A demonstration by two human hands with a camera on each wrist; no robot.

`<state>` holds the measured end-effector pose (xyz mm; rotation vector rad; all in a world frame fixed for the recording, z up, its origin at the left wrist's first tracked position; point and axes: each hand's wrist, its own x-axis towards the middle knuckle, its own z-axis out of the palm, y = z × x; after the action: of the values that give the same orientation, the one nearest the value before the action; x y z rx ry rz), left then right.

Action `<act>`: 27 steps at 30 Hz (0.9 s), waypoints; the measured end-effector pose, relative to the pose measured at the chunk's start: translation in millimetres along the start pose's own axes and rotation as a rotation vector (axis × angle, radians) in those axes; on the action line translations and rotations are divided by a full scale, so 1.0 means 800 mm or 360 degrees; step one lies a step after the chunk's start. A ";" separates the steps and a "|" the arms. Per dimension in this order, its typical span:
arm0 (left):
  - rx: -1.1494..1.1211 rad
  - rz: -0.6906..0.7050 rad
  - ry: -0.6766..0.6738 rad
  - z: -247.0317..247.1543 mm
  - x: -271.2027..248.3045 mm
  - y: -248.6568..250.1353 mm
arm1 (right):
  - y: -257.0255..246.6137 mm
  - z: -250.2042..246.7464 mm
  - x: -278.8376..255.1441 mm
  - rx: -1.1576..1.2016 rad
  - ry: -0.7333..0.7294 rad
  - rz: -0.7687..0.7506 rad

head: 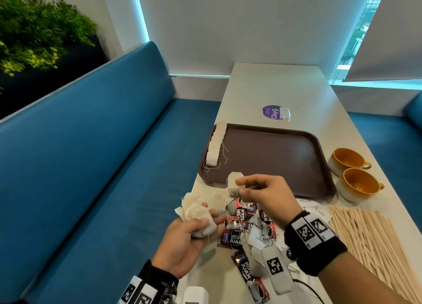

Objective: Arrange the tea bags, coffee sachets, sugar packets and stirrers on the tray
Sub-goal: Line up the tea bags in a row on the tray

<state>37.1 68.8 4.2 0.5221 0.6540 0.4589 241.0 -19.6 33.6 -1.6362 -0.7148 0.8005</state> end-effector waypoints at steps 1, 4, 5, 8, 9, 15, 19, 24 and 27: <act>0.0039 0.0002 0.0005 -0.002 0.000 0.002 | -0.004 0.000 0.010 -0.0042 -0.0006 -0.0009; 0.0140 0.0001 0.0045 -0.008 0.001 0.007 | -0.015 0.002 0.049 -0.0046 0.0010 -0.0028; 0.0183 -0.0008 0.0068 -0.010 0.002 0.008 | -0.016 0.004 0.065 -0.0068 0.0034 -0.0040; 0.0262 0.0012 0.0151 -0.018 0.005 0.009 | -0.005 0.014 0.119 -0.0225 0.0083 -0.0054; 0.0270 0.0039 0.0180 -0.022 0.006 0.009 | 0.001 0.019 0.136 -0.0249 0.0076 -0.0027; 0.0376 0.0047 0.0269 -0.036 0.011 0.007 | 0.025 0.064 0.197 -0.0439 -0.0020 0.0182; 0.0382 0.0028 0.0269 -0.041 0.013 0.011 | 0.037 0.084 0.218 -0.0613 -0.0019 0.0251; 0.0191 0.0082 0.0229 -0.043 0.016 0.019 | 0.040 0.089 0.230 -0.0798 -0.0053 0.0267; 0.0139 0.0065 0.0185 -0.046 0.017 0.020 | 0.038 0.086 0.226 -0.0764 -0.0033 0.0215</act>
<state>18.5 99.6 -17.2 0.5957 0.7785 0.5036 292.8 158.2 -30.3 -2.1275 -0.8644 0.7804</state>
